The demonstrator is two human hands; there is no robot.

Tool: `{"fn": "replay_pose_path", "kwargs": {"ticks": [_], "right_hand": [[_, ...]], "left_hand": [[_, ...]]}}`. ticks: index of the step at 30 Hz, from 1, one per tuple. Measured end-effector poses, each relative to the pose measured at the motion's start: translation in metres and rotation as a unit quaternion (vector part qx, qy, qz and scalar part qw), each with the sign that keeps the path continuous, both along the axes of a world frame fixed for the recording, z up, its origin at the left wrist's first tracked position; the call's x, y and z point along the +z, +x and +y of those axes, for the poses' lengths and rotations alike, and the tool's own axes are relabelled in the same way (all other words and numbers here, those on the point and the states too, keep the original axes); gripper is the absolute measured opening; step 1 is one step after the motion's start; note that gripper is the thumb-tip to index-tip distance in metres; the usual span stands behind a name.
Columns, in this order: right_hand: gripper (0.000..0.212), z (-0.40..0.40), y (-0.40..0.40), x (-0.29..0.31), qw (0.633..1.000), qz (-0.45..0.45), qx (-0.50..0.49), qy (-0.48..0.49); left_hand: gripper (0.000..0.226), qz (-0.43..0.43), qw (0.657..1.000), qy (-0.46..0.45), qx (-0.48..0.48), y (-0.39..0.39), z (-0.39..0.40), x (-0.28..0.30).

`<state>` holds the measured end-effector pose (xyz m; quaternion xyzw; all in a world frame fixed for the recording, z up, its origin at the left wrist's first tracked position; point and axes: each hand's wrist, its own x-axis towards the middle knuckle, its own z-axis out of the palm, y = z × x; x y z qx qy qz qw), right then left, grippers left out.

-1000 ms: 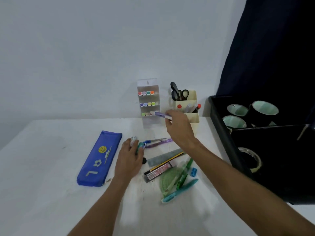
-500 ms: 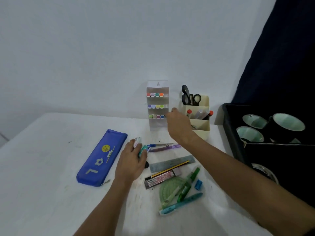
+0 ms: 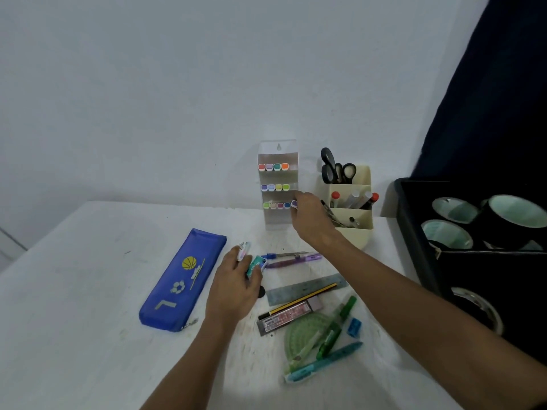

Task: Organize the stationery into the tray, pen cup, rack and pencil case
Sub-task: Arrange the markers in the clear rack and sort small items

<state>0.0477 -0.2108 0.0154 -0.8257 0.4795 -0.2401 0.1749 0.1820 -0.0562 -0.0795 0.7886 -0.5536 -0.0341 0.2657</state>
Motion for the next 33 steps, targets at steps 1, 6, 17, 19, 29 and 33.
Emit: {"fn": "replay_pose_path", "kwargs": {"ticks": [1,6,17,19,29,33], "right_hand": [[0.022,0.0,0.0,-0.001,1.0,0.013,0.004,-0.002],[0.018,-0.005,-0.001,0.002,1.0,0.026,0.003,-0.011],[0.018,-0.008,0.005,0.007,0.996,0.084,-0.001,0.007],[0.019,-0.007,0.007,0.006,0.995,0.099,0.0,0.008],[0.029,0.0,-0.001,0.005,0.99,0.134,0.039,-0.007],[0.049,0.014,-0.023,0.009,0.994,0.097,0.04,-0.032]], "left_hand": [[0.047,-0.003,1.0,-0.002,0.0,-0.001,0.0,0.001],[0.046,0.004,1.0,-0.004,0.001,-0.002,0.0,0.003],[0.049,0.027,1.0,-0.009,-0.006,0.0,-0.001,0.002],[0.047,0.033,0.999,-0.013,-0.01,0.0,0.0,0.002],[0.043,0.038,0.999,-0.015,-0.009,0.002,-0.002,0.002],[0.042,0.036,0.999,-0.012,-0.008,0.003,-0.003,0.002]]}}
